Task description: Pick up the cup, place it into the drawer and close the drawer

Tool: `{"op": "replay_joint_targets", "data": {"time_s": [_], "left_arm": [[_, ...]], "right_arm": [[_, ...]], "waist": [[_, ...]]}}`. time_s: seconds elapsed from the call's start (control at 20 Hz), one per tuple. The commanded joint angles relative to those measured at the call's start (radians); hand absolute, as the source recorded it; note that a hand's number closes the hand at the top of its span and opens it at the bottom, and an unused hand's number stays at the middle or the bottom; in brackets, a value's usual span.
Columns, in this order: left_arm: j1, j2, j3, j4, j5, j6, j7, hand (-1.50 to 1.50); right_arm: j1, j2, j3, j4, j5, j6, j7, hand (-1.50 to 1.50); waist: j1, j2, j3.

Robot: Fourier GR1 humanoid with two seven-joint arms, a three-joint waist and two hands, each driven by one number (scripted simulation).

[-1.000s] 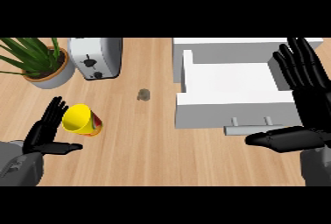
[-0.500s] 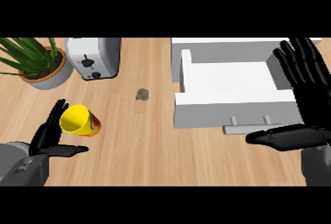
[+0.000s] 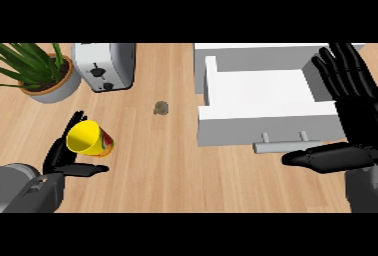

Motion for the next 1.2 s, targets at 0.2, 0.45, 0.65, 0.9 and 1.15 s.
{"op": "replay_joint_targets", "data": {"time_s": [0.2,0.45,0.65,0.9,1.15], "left_arm": [[-0.016,-0.031,-0.004,0.0,0.009,-0.219,-0.074,1.5],[-0.021,-0.068,-0.005,-0.073,-0.007,-0.013,-0.192,1.5],[-0.028,-0.023,0.02,-0.093,-0.008,0.133,-0.225,1.5],[-0.08,-0.095,0.063,-0.112,0.066,-0.019,-0.22,1.5],[-0.009,-0.186,0.118,-0.138,0.117,0.118,-0.306,1.5]], "right_arm": [[-0.005,-0.008,-0.013,0.001,-0.02,0.007,0.017,-1.5],[-0.046,-0.011,-0.007,0.017,0.011,-0.012,0.016,-1.5],[-0.043,-0.031,-0.045,0.024,-0.02,-0.003,0.031,-1.5],[0.001,-0.02,-0.036,0.002,-0.032,0.016,0.0,-1.5],[0.05,0.023,0.026,-0.04,0.036,-0.016,-0.002,-1.5]], "waist": [[-0.006,0.002,-0.001],[-0.001,0.005,-0.002],[0.001,0.002,0.0],[0.0,-0.005,0.002],[0.02,-0.01,0.003]]}}
